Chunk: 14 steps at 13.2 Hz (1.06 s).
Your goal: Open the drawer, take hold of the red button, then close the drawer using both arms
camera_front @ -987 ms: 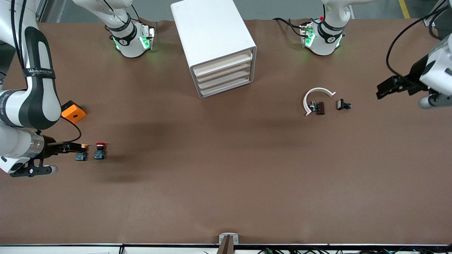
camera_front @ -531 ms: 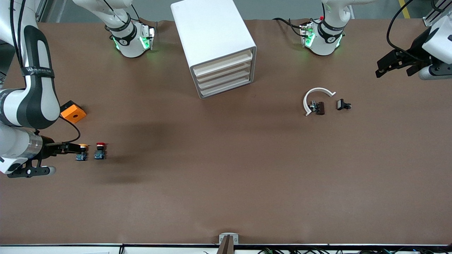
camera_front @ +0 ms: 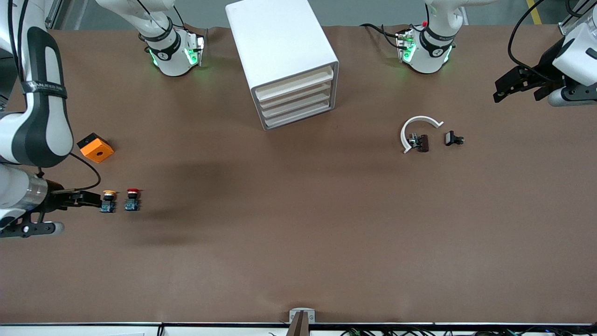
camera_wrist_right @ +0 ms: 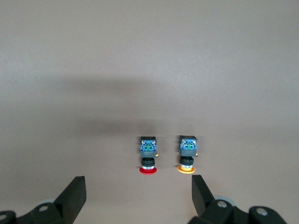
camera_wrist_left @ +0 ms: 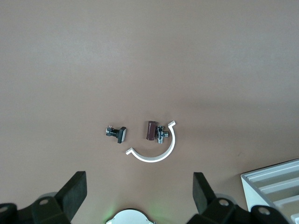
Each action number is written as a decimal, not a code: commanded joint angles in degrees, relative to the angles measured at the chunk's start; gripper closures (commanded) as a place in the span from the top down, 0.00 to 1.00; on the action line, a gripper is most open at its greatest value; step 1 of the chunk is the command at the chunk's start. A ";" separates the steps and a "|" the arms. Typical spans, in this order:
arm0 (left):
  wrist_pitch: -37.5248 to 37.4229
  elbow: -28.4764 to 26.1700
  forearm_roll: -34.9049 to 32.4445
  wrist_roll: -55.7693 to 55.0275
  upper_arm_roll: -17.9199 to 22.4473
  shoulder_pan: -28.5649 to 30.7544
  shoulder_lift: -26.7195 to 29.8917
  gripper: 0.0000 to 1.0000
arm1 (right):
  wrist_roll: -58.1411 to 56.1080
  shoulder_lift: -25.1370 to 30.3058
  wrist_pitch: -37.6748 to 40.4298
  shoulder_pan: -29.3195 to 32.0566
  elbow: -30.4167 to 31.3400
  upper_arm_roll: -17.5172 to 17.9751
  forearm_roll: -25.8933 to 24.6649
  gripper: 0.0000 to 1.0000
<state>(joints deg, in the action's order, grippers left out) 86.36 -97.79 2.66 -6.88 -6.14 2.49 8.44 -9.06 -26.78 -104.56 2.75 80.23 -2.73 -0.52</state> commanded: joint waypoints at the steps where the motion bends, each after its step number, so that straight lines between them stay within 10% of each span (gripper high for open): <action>1: 0.47 -0.39 0.15 0.90 0.43 0.14 0.44 1.00 | 0.80 1.72 6.00 0.07 -3.32 -0.17 -0.19 1.00; 10: 0.56 -0.48 -1.43 0.99 0.43 0.14 0.35 1.00 | 0.71 10.07 16.75 0.07 -2.89 -0.17 -0.72 1.00; 14: 0.47 -0.30 -1.43 0.99 0.25 0.05 0.44 1.00 | 0.45 20.24 15.71 0.15 7.18 -0.26 -0.71 1.00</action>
<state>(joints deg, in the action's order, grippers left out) 86.45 -97.93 2.16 -6.88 -5.74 2.60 8.39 -9.06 -14.64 -87.69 2.78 78.80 -3.11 -0.55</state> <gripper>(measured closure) 0.000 0.000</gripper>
